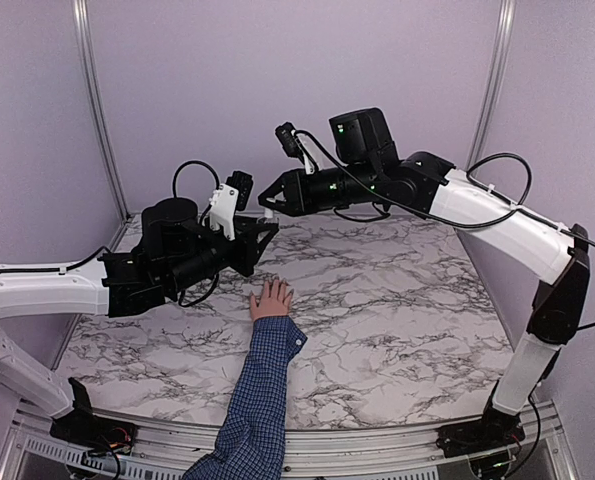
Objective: Paint the nails
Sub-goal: Unscrew the nail polish bottle cap from the nail polish bottle.
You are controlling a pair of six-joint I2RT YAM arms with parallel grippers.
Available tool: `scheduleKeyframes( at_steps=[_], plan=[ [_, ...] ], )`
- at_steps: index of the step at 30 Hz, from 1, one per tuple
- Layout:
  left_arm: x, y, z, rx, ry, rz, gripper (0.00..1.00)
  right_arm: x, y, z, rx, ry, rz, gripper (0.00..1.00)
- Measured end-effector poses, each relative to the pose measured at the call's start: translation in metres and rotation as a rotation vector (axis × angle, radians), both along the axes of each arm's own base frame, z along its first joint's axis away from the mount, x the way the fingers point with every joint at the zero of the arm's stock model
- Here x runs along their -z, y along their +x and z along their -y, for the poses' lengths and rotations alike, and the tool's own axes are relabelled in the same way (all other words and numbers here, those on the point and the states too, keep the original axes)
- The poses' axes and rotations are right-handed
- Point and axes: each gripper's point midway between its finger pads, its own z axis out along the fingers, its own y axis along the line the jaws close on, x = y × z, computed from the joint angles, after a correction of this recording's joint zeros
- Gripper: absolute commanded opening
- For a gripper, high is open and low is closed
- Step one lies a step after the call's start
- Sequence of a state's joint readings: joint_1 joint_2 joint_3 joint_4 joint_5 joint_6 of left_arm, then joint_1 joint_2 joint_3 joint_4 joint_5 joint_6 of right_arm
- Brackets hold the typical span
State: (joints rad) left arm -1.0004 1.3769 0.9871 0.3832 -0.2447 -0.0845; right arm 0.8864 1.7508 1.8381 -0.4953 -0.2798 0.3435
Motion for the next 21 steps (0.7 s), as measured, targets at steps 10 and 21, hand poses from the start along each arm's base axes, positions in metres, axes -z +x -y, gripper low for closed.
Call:
scheduleKeyframes(
  at_steps=[10,21],
  plan=[
    [-0.012,0.001,0.001,0.001,-0.017,0.018,0.0,0.005,0.0,-0.003,-0.009,-0.006,-0.008,0.12],
    [-0.013,0.001,0.002,0.001,-0.014,0.025,0.0,0.005,0.0,-0.003,-0.008,-0.007,-0.006,0.27]
  ],
)
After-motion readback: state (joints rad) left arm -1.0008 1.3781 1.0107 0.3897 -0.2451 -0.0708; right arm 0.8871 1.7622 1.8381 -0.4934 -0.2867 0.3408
